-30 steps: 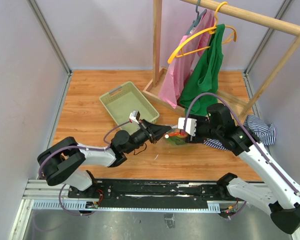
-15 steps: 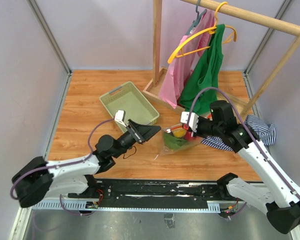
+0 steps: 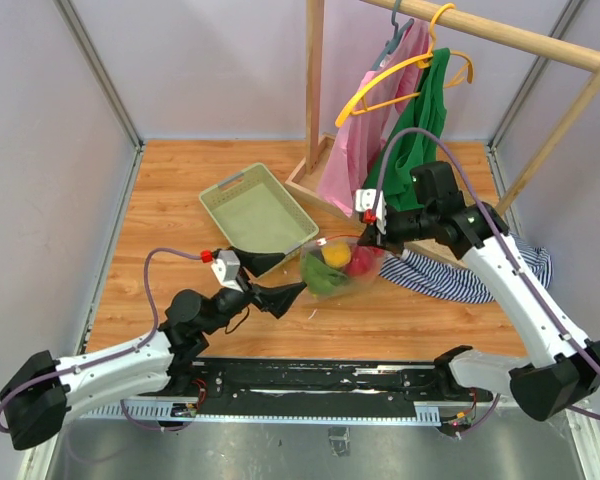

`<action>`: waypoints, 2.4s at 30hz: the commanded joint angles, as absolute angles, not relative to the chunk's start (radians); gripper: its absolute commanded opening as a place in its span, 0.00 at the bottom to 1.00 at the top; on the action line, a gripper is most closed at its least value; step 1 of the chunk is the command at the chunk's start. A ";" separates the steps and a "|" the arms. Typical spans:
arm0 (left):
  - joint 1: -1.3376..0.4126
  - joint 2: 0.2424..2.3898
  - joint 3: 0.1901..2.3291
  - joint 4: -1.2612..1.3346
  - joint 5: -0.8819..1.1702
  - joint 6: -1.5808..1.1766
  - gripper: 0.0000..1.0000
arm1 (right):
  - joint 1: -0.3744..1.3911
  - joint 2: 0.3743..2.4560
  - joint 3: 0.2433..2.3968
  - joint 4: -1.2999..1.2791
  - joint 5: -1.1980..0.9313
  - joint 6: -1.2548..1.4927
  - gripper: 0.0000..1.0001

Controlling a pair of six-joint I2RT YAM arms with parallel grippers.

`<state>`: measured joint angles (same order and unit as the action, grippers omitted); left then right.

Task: Open the zip-top bag and remove the fake food
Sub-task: Pick up the zipper food storage bag at the center of the board, then unzip the zipper food storage bag at the center of the board.

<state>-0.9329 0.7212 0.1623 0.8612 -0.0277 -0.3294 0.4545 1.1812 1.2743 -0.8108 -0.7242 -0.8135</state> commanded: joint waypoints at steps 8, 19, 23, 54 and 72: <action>-0.937 1.030 0.247 1.159 -0.003 0.067 0.95 | 0.402 1.297 1.316 -0.955 -0.945 -0.881 0.01; -0.932 1.019 0.386 0.915 0.115 0.083 0.75 | 0.403 1.305 1.322 -1.008 -1.021 -0.926 0.01; -0.928 1.027 0.385 0.937 0.207 0.024 0.70 | 0.403 1.306 1.326 -1.013 -1.032 -0.930 0.01; -0.819 1.117 0.539 0.850 0.412 -0.377 0.00 | 0.604 1.479 1.654 -1.043 -1.038 -0.819 0.50; -0.813 1.157 0.572 0.818 0.398 -0.447 0.00 | 0.616 1.443 1.683 -1.024 -0.978 -0.749 0.47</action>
<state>-0.8200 1.1488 0.5343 0.8089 0.4015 -0.4232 0.5961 1.4719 1.6470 -1.0344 -0.9909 -0.7769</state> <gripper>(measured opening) 0.010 0.476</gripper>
